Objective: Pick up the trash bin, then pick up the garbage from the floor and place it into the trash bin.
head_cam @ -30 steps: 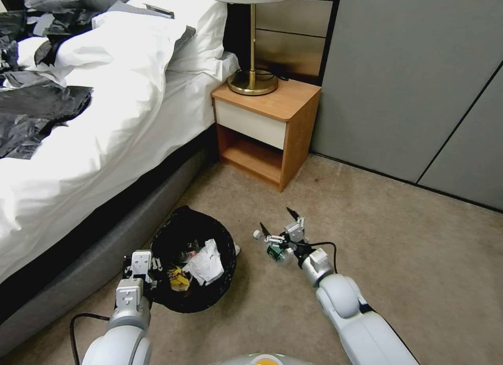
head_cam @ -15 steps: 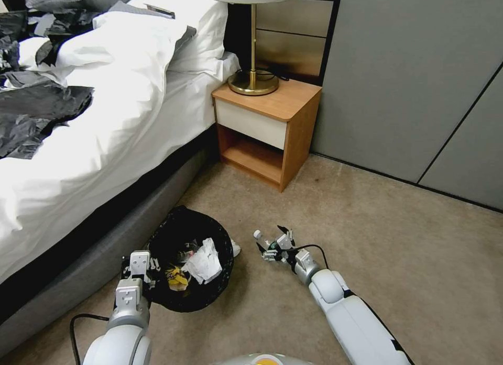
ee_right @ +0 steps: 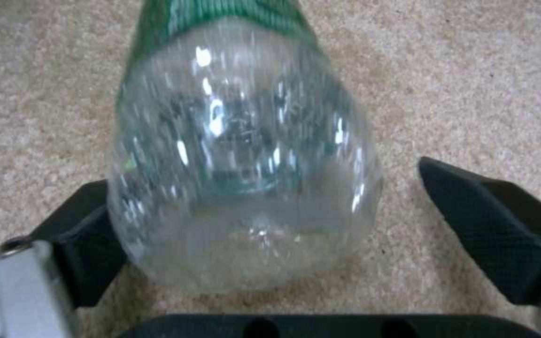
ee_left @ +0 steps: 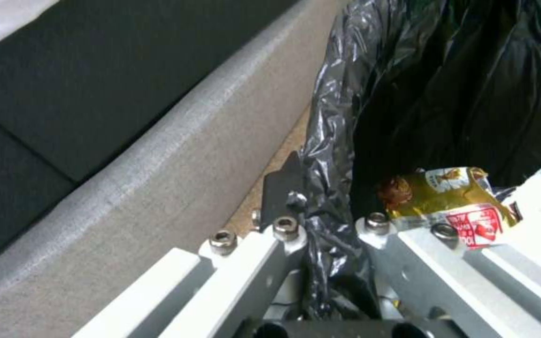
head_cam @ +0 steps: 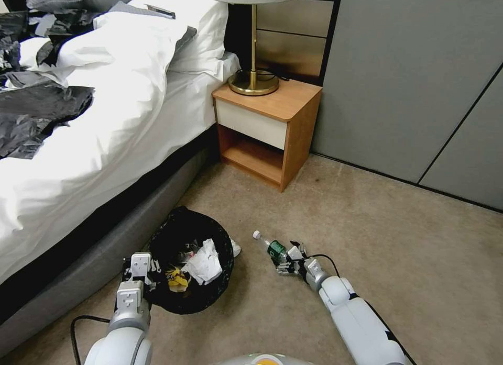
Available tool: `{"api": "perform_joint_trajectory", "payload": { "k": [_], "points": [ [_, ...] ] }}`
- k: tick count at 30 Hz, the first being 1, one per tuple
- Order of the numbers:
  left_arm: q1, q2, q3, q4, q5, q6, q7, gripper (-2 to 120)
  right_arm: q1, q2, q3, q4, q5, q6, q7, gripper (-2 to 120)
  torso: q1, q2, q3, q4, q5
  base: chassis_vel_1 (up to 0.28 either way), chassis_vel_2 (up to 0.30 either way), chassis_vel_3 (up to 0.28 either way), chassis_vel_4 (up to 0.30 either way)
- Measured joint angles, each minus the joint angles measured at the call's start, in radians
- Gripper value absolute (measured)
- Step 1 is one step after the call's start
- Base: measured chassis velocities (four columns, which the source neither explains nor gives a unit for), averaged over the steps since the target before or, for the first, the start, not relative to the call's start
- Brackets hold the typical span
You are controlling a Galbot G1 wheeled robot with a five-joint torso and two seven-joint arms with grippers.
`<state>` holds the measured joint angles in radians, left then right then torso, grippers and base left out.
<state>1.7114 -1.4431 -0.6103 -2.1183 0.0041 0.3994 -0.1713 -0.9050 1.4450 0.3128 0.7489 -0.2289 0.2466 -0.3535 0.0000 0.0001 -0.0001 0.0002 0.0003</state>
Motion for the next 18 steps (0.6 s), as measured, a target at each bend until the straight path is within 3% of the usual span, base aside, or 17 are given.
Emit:
{"api": "perform_joint_trajectory", "payload": {
  "k": [4, 12, 18],
  "points": [
    [0.004, 0.000, 0.001, -0.003, 0.000, -0.001, 0.001, 1, 0.000, 0.000, 0.010, -0.010, 0.004, 0.005, -0.004, 88, 0.000, 0.000, 0.000, 0.0001, -0.0001, 0.000, 0.000, 0.000, 0.000],
    [0.009, 0.000, 0.004, -0.010, 0.002, -0.003, 0.002, 1, -0.025, -0.001, 0.003, 0.036, 0.019, 0.005, 0.020, 51, 0.000, 0.000, 0.000, -0.0004, -0.0007, 0.000, 0.000, 0.000, 0.000],
    [0.014, 0.001, 0.003, -0.014, 0.002, -0.004, 0.004, 1, -0.026, -0.001, -0.012, 0.061, 0.030, -0.001, 0.034, 37, 0.000, 0.000, 0.000, -0.0004, -0.0007, 0.000, 0.000, 0.000, 0.000]
  ]
}}
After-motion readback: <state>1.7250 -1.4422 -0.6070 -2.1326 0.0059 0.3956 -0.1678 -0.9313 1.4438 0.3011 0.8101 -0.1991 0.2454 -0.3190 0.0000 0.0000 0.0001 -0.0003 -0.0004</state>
